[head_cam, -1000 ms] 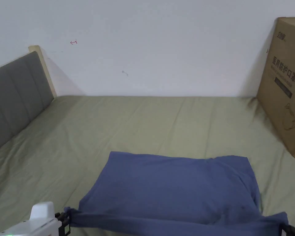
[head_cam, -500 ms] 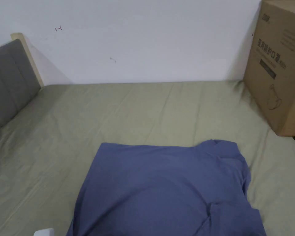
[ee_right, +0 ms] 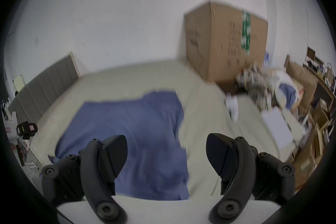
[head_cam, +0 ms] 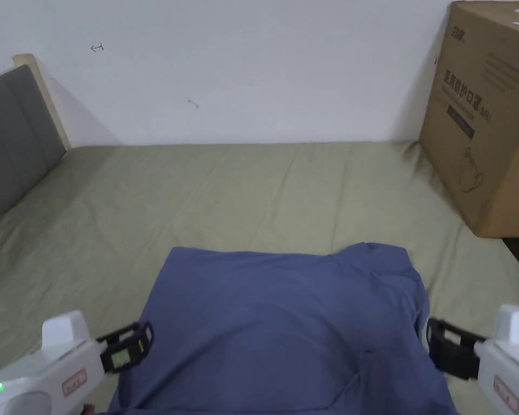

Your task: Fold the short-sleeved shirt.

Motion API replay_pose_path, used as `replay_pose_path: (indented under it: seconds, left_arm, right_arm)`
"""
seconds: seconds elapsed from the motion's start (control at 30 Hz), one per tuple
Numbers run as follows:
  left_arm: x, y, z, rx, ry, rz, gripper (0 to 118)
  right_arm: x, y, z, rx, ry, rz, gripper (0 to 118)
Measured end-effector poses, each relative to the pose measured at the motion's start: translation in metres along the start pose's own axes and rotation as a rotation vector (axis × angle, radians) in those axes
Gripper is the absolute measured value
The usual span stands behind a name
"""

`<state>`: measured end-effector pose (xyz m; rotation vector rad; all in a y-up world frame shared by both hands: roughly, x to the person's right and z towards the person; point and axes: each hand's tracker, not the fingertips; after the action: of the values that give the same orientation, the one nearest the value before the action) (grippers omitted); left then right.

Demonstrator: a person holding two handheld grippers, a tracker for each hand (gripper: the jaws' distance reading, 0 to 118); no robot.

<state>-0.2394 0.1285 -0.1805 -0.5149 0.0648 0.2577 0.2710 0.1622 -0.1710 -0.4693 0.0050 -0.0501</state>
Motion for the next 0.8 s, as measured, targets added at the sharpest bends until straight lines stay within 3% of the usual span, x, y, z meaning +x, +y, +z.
replay_pose_path:
  seconds: [0.13, 0.2, 0.23, 0.27, 0.3, 0.33, 0.37, 0.43, 0.67, 0.8]
  left_arm:
    - [0.042, 0.036, 0.025, 0.224, 0.035, -0.110, 102]
    - [0.051, 0.043, 0.026, 0.289, 0.066, -0.150, 98]
    - [0.054, 0.045, 0.028, 0.315, 0.080, -0.155, 90]
    - [0.057, 0.045, 0.031, 0.343, 0.068, -0.157, 79]
    - [0.060, 0.044, 0.034, 0.383, 0.061, -0.159, 62]
    - [0.064, 0.043, 0.037, 0.408, 0.056, -0.160, 25]
    - [0.067, 0.042, 0.038, 0.417, 0.054, -0.178, 1]
    - [0.072, 0.039, 0.036, 0.385, 0.033, -0.228, 0]
    - [0.061, 0.031, 0.026, 0.338, 0.020, -0.212, 0]
    - [0.046, 0.023, 0.019, 0.217, 0.032, -0.217, 0]
  right_arm:
    - [-0.024, 0.038, 0.025, 0.197, -0.010, 0.044, 90]
    - [-0.035, 0.047, 0.034, 0.267, -0.029, 0.061, 84]
    - [-0.039, 0.048, 0.037, 0.293, -0.033, 0.073, 74]
    - [-0.043, 0.050, 0.040, 0.315, -0.042, 0.077, 60]
    - [-0.047, 0.049, 0.043, 0.324, -0.048, 0.076, 37]
    - [-0.049, 0.047, 0.045, 0.337, -0.050, 0.079, 2]
    - [-0.052, 0.046, 0.047, 0.347, -0.051, 0.083, 0]
    - [-0.054, 0.044, 0.049, 0.355, -0.051, 0.083, 0]
    - [-0.057, 0.045, 0.050, 0.353, -0.034, 0.078, 0]
    - [-0.055, 0.044, 0.047, 0.340, -0.028, 0.082, 0]
